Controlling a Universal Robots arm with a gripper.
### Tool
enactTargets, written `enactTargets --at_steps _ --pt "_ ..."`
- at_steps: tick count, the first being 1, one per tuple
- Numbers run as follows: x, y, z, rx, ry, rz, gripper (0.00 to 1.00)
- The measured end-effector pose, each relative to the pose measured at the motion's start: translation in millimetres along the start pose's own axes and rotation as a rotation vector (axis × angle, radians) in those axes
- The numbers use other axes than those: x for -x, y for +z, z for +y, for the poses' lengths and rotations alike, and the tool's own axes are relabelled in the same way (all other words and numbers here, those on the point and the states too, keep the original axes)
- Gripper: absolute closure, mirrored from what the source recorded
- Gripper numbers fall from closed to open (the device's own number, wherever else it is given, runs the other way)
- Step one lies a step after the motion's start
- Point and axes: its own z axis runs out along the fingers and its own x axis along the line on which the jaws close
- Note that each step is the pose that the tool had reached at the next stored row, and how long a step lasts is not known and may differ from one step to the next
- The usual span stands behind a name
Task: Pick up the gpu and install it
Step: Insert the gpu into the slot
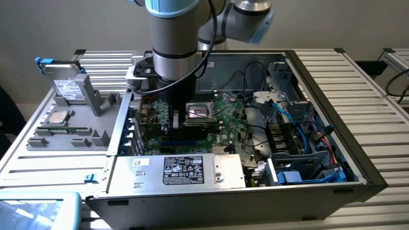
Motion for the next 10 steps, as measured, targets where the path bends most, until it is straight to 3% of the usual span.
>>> enactTargets --at_steps 10 --pt "-0.8 0.0 1.0 0.0000 0.000 0.0000 0.72"
